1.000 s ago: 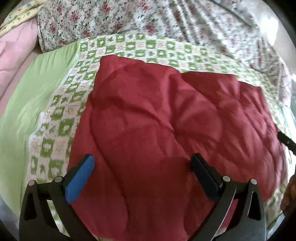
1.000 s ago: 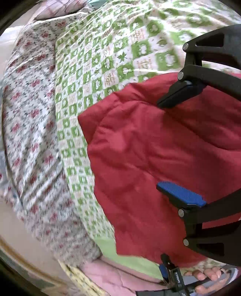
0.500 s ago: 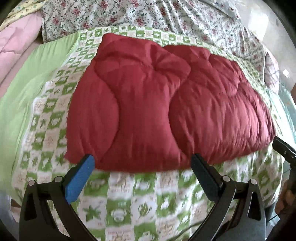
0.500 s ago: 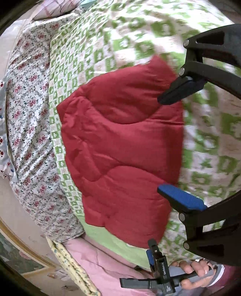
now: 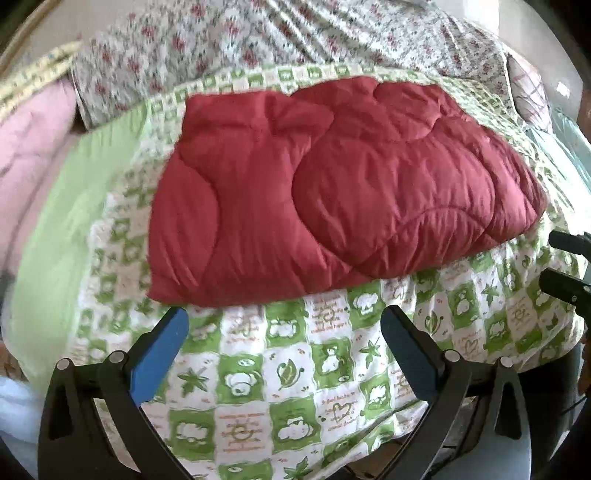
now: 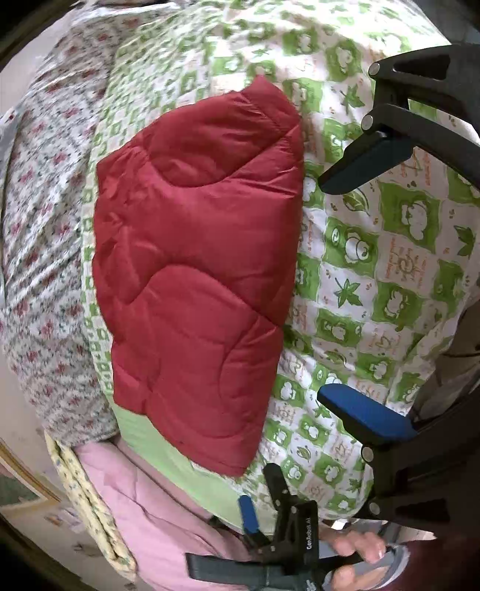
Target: Fold large clothes
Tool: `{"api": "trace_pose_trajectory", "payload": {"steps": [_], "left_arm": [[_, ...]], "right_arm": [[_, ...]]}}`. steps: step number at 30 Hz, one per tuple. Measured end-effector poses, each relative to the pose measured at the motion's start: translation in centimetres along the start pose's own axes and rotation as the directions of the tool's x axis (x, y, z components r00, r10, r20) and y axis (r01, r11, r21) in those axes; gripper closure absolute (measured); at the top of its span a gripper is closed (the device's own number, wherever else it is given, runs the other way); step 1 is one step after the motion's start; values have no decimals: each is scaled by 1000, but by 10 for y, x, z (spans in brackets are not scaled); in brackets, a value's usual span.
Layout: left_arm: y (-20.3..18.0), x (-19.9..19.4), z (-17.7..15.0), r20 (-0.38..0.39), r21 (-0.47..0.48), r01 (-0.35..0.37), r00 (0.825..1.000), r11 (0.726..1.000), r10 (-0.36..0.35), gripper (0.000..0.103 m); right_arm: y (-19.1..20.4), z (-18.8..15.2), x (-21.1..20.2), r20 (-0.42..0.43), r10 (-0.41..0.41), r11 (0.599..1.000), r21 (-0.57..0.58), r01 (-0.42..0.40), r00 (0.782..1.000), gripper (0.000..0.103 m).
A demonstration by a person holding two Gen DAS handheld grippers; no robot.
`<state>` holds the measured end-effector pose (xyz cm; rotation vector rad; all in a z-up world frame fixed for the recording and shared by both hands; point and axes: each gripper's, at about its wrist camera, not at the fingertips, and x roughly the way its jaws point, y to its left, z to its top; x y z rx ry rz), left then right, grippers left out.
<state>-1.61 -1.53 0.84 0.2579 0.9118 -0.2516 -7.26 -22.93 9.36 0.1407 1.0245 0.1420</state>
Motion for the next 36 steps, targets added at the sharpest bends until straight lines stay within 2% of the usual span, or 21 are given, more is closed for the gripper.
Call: {"api": "trace_pose_trajectory", "payload": {"steps": [8, 19, 36], "left_arm": [[-1, -6, 20, 36, 12, -11, 999, 1000, 11, 0], [1, 17, 41, 22, -2, -19, 1000, 1000, 19, 0], [5, 26, 56, 23, -15, -13, 1000, 1000, 13, 0]], "right_arm": [[8, 26, -17, 66, -8, 999, -40, 11, 998, 0], [3, 50, 8, 30, -24, 999, -38, 26, 999, 0], [4, 68, 29, -10, -47, 998, -47, 46, 999, 0]]}}
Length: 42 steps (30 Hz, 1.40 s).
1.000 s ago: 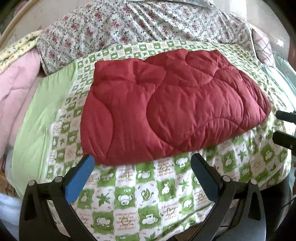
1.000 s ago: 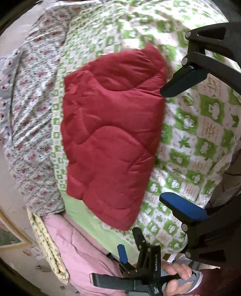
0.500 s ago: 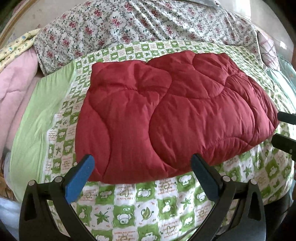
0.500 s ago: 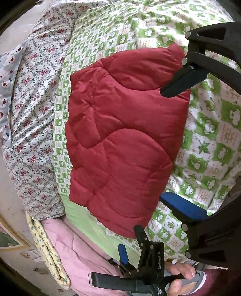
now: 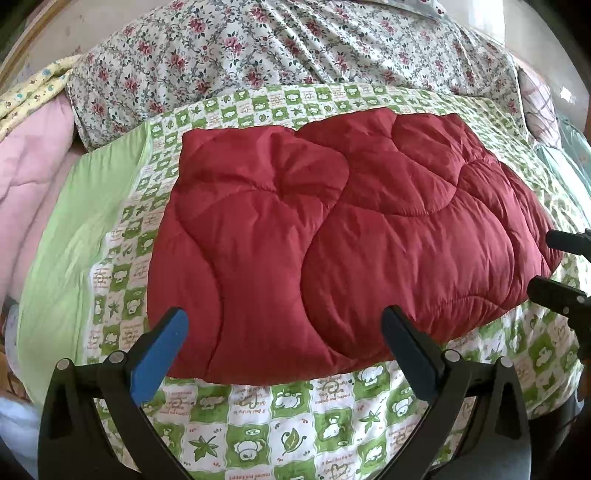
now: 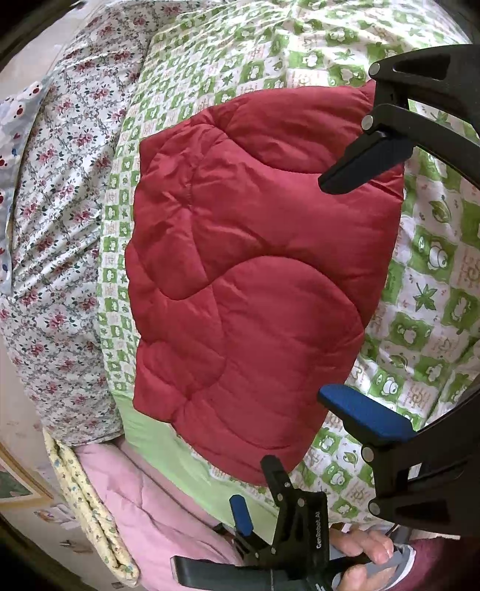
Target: Fold large clothes
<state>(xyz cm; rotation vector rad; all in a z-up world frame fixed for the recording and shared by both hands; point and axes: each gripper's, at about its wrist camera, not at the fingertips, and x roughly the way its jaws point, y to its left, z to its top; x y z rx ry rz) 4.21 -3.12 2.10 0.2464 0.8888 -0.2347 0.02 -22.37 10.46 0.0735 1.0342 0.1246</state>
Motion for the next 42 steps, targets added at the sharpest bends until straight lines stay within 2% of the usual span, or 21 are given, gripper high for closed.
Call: {"api": "trace_pose_trajectory", "payload": {"steps": [29, 42], "left_arm": [[3, 10, 7, -38, -35, 25, 999, 999, -27, 0], [2, 11, 12, -34, -20, 26, 999, 999, -27, 0]], "right_arm": [[-6, 9, 8, -22, -7, 1000, 0, 7, 1000, 0], [-13, 15, 6, -21, -15, 1000, 9, 15, 1000, 0]]}}
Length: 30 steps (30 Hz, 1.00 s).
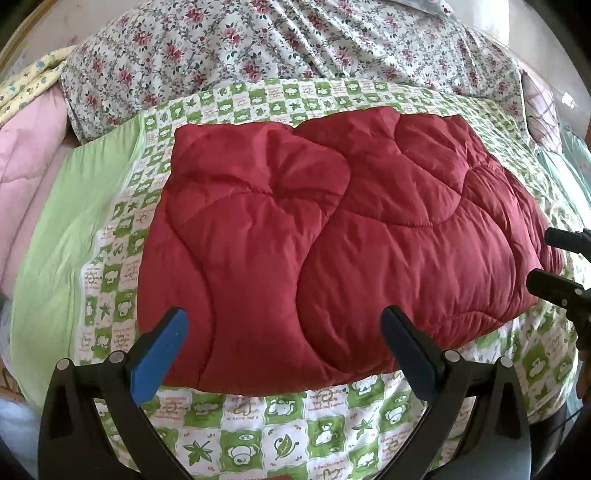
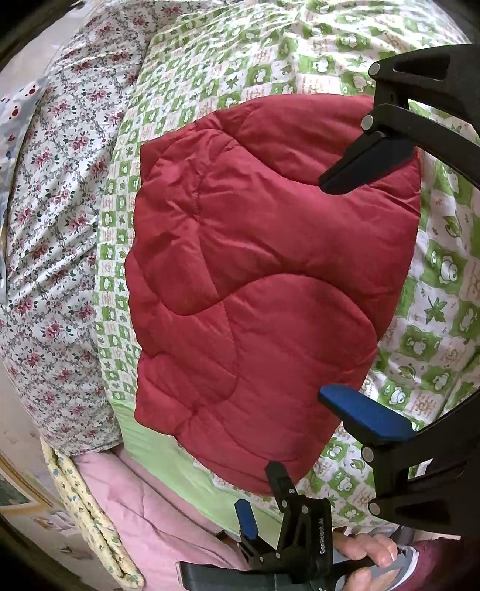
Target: Fold large clothes
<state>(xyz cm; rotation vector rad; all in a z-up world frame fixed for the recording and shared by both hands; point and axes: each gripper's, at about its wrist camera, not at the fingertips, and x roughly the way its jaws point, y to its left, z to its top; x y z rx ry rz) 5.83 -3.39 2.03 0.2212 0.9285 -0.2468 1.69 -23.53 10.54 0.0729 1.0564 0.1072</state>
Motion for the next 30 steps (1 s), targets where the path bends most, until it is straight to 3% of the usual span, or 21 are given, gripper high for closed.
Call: {"api": "trace_pose_trajectory", "payload": {"steps": [30], "left_arm": [[7, 8, 10, -18, -3, 9, 1000, 1000, -9, 0]], "right_arm": [[-1, 7, 12, -35, 5, 1000, -9, -6, 999, 0]]}}
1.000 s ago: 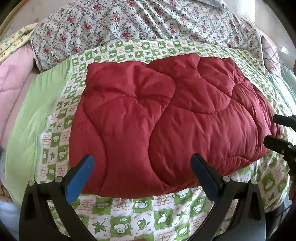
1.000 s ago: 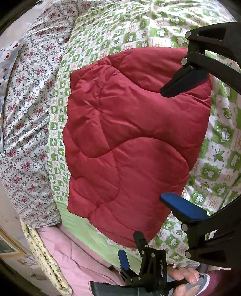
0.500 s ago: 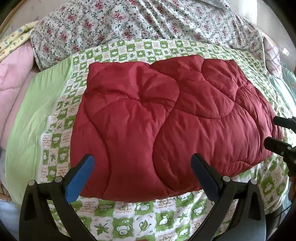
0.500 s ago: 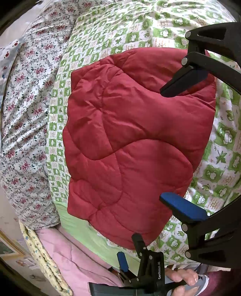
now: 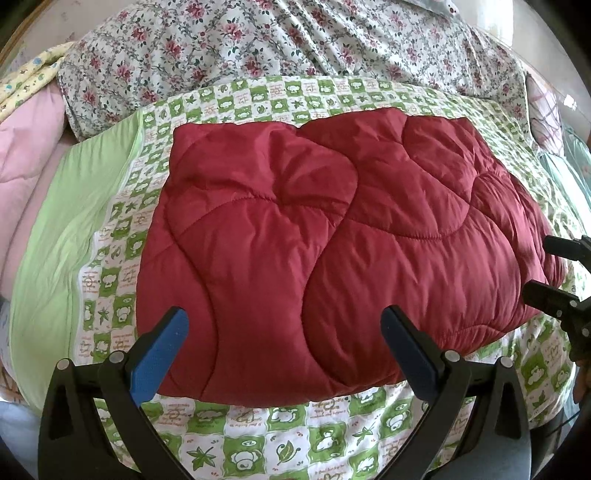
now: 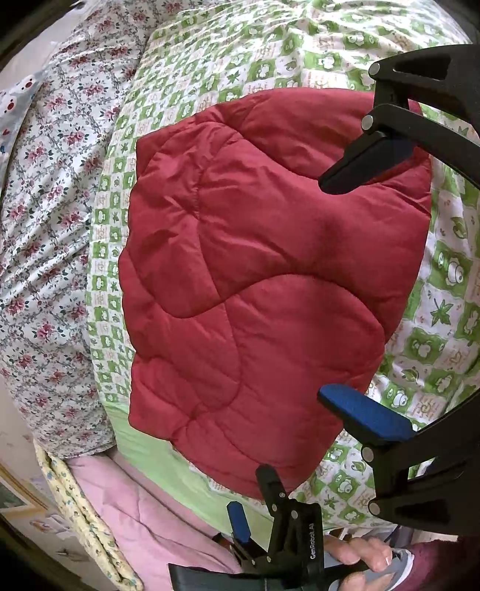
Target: Fold large clothes
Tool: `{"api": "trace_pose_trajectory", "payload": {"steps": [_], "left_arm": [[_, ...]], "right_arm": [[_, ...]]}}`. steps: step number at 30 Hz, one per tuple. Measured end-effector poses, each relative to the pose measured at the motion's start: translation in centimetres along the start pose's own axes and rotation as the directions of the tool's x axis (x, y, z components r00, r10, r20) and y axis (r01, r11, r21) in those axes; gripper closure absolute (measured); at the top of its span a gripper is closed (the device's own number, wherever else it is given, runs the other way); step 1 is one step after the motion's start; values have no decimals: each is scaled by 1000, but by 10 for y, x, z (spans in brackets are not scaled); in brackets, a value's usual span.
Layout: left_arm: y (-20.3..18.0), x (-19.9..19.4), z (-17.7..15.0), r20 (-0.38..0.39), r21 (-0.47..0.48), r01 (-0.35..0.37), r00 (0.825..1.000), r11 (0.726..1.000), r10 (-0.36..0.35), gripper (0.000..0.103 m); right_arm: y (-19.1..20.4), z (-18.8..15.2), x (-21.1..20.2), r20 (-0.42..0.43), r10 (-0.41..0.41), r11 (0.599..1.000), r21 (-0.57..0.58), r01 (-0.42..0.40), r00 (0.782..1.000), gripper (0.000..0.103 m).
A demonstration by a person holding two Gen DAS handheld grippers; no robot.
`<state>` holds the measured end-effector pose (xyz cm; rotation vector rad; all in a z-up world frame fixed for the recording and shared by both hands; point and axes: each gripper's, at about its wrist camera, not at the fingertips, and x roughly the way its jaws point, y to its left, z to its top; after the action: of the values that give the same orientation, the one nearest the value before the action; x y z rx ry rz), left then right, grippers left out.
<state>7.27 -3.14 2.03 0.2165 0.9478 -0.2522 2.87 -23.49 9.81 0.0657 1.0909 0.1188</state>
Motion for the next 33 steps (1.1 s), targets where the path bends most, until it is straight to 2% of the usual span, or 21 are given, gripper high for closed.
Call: {"api": "trace_pose_trajectory", "payload": {"steps": [33], "left_arm": [[-2, -5, 4, 24, 23, -15, 1000, 1000, 15, 0]], "right_arm": [[7, 8, -11, 27, 5, 1000, -29, -5, 1000, 0]]}}
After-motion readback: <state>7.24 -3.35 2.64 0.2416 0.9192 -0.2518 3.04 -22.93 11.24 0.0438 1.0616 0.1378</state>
